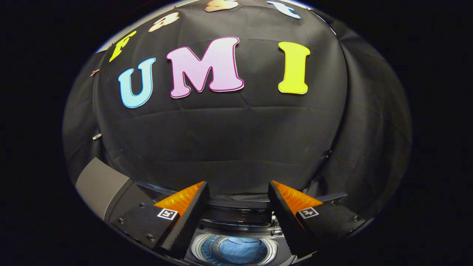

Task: Put the clothes into the washing machine and then close the washing machine lid.

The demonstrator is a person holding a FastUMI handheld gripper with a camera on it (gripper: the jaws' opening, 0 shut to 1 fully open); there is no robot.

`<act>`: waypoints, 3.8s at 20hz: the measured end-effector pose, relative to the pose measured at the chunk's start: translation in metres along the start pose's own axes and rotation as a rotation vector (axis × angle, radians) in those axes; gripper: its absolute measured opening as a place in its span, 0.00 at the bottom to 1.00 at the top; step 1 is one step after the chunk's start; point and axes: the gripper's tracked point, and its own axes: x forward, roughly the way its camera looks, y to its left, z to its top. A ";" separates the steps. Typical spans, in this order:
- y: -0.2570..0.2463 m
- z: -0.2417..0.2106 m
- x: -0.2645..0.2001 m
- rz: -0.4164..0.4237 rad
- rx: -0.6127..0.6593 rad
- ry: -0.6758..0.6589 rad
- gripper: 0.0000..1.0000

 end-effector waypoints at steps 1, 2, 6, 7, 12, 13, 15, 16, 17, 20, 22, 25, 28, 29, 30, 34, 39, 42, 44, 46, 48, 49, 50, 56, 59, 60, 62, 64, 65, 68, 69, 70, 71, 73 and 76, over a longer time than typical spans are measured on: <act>-0.001 -0.003 -0.004 -0.003 -0.002 0.002 1.00; 0.000 -0.003 -0.008 -0.004 -0.002 0.001 1.00; 0.000 -0.004 -0.022 -0.011 -0.011 -0.019 1.00; 0.001 -0.006 -0.025 -0.012 -0.031 -0.024 1.00; 0.002 -0.069 -0.042 -0.012 -0.028 0.117 1.00; 0.002 -0.070 -0.046 -0.016 0.004 0.089 0.99; 0.005 -0.043 -0.050 -0.015 0.011 0.011 0.99; 0.008 -0.021 -0.047 -0.007 -0.001 -0.044 1.00; 0.009 0.003 -0.045 -0.006 -0.019 -0.101 0.99; 0.007 0.023 0.004 -0.038 -0.073 -0.085 0.99; 0.004 0.000 0.017 -0.028 0.004 0.060 0.99; 0.006 -0.004 0.024 -0.041 0.010 0.077 1.00; 0.008 -0.013 0.006 -0.030 0.015 0.092 1.00; 0.007 -0.017 -0.001 -0.029 0.010 0.103 1.00; 0.007 -0.020 -0.007 -0.026 0.015 0.119 1.00; 0.010 -0.027 -0.022 -0.012 0.013 0.128 1.00; 0.012 -0.044 -0.045 -0.012 0.013 0.134 1.00; 0.014 -0.053 -0.053 -0.014 0.013 0.134 1.00; 0.014 -0.059 -0.061 -0.016 0.013 0.137 1.00; 0.016 -0.070 -0.068 -0.016 0.016 0.146 1.00; 0.014 -0.087 -0.080 -0.015 0.022 0.170 1.00; 0.015 -0.100 -0.086 -0.018 0.016 0.192 1.00; 0.013 -0.119 -0.090 -0.029 -0.004 0.234 1.00; 0.027 -0.152 -0.114 -0.023 -0.034 0.241 1.00; 0.038 -0.124 -0.115 -0.014 -0.030 0.164 1.00; 0.043 -0.114 -0.114 -0.015 -0.033 0.134 1.00; 0.048 -0.092 -0.119 -0.031 -0.036 0.074 1.00; 0.052 -0.066 -0.125 -0.052 -0.026 0.001 1.00; 0.057 -0.056 -0.129 -0.063 -0.025 -0.031 1.00; 0.070 -0.030 -0.140 -0.103 -0.039 -0.112 1.00; 0.077 -0.023 -0.145 -0.117 -0.046 -0.138 1.00; 0.084 -0.017 -0.150 -0.126 -0.052 -0.158 1.00; 0.092 -0.013 -0.154 -0.134 -0.057 -0.175 1.00; 0.108 -0.003 -0.163 -0.145 -0.055 -0.208 1.00; 0.139 0.010 -0.179 -0.146 -0.036 -0.256 0.99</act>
